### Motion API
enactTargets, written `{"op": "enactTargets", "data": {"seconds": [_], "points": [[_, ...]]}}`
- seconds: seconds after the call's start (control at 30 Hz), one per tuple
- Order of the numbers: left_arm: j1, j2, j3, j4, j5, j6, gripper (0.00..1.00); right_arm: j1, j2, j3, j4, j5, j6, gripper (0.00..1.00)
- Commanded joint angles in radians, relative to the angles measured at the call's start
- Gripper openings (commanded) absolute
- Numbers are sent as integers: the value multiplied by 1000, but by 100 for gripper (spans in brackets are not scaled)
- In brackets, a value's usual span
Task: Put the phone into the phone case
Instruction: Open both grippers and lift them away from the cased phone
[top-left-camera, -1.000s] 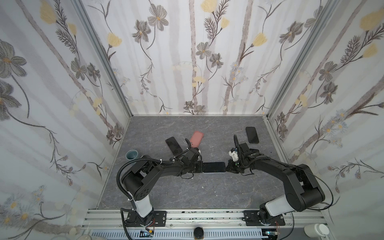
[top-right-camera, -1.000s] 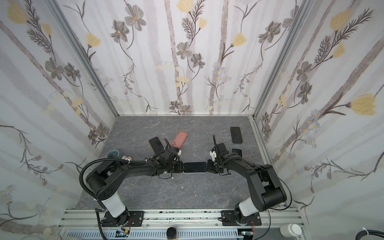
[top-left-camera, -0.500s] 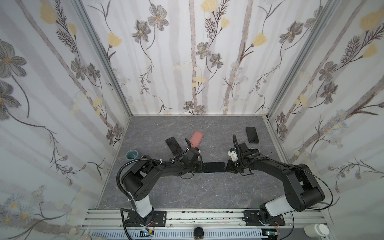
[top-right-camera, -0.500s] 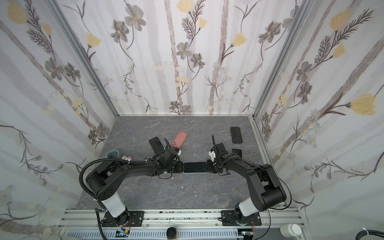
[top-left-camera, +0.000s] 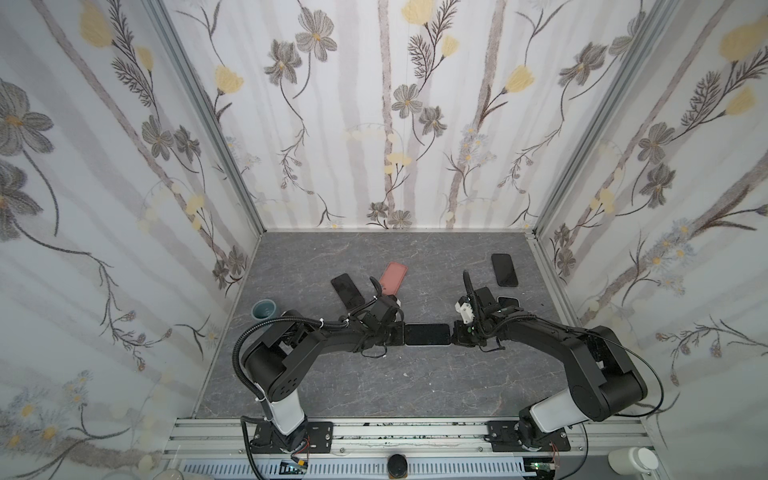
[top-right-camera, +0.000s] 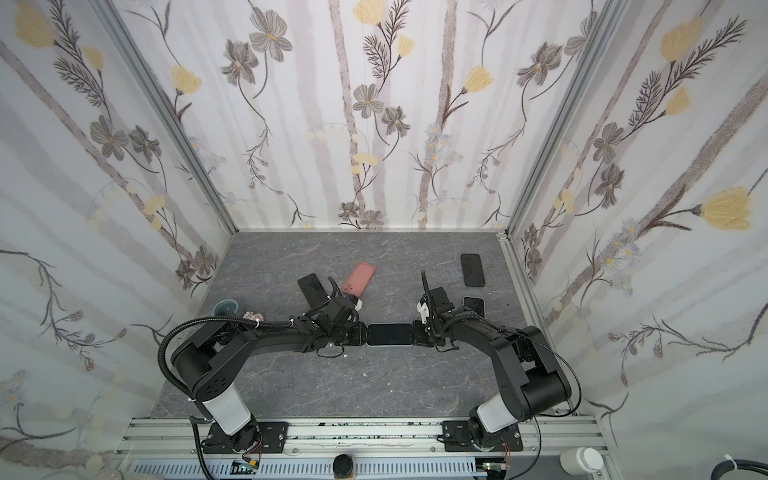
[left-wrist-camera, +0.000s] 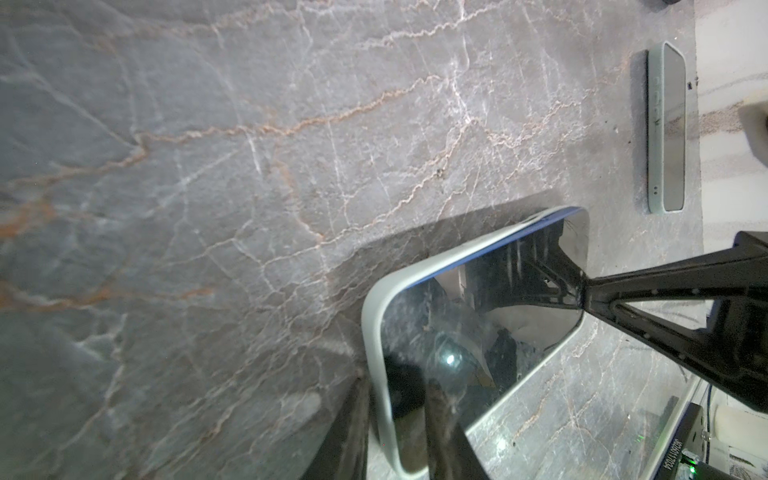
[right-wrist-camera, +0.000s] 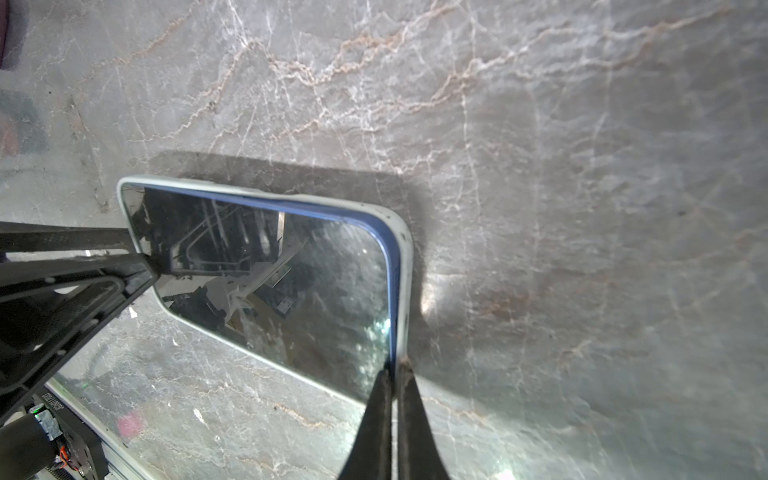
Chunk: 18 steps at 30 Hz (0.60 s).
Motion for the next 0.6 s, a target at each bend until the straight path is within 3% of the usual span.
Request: {"op": "enactTargets", "data": {"seconds": [0.0, 0.4, 0.57], "points": [[-1, -8, 0, -40, -29, 6, 27, 10, -12, 8, -125, 118, 8, 7], [3, -93, 75, -103, -105, 40, 27, 10, -119, 210, -246, 165, -1, 27], [5, -130, 90, -116, -127, 51, 29, 10, -148, 231, -234, 188, -6, 28]]}}
